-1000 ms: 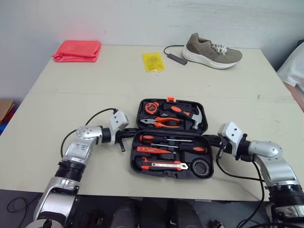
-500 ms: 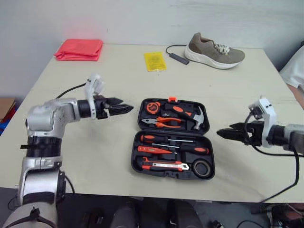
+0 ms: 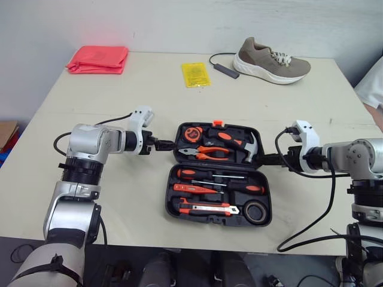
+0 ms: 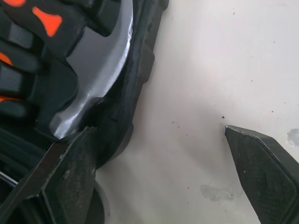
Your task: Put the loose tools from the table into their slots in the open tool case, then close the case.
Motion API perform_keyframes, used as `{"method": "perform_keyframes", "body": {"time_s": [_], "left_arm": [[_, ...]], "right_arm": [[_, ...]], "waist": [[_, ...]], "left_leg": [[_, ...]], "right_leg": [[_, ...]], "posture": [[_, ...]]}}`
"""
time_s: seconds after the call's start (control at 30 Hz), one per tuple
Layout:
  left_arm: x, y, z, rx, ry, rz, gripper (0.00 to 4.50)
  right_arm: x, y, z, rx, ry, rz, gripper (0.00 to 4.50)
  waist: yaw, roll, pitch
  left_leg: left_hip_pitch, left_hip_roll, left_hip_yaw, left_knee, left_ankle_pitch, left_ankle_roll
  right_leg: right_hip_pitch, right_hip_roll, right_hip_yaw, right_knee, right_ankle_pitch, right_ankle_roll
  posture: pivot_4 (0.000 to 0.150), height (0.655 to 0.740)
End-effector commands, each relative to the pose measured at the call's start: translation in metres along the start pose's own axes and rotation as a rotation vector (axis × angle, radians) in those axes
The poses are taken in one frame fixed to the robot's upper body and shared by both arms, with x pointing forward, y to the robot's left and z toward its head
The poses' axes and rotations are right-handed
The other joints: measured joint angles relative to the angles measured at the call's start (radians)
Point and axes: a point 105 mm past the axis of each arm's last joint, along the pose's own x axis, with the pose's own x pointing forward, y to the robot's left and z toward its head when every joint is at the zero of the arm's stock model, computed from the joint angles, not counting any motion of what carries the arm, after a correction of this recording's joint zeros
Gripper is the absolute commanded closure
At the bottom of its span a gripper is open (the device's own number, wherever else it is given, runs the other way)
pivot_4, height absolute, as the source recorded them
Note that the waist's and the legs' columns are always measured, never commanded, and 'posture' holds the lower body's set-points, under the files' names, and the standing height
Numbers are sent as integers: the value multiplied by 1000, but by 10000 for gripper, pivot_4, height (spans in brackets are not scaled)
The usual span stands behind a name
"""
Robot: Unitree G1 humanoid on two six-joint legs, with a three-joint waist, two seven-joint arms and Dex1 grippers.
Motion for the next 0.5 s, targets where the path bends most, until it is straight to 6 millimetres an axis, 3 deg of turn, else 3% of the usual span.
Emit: {"method": "perform_keyframes", "body": {"time_s": [0.03,0.3,0.4,0.47,0.5], "left_arm": [[0,-4,7,26,4,3,461],[13,-6,-1,21,44,-4,461],[15,-5,-4,18,59,1,0],[17,-8,-6,-4,72,-26,0],[18,-10,-7,-14,80,-45,2689]], "right_arm": [[0,-4,10,-2,-29,-36,614],[6,-9,9,21,23,-68,614],[8,-8,8,40,32,-55,9360],[10,-6,7,69,36,-34,17932],[11,-4,6,85,36,-23,23359]], "waist": [[0,0,0],[1,0,0],[1,0,0],[1,0,0],[1,0,0]], "left_leg": [[0,0,0,0,0,0],[0,0,0,2,0,0],[0,0,0,2,0,0],[1,0,-1,3,0,0],[0,0,-1,4,0,0]], "right_leg": [[0,0,0,0,0,0],[1,0,0,1,0,0],[1,0,0,1,0,0],[2,0,0,1,0,0],[2,0,0,2,0,0]], "posture": [[1500,7400],[1500,7400],[1500,7400],[1500,7400],[1500,7400]]}}
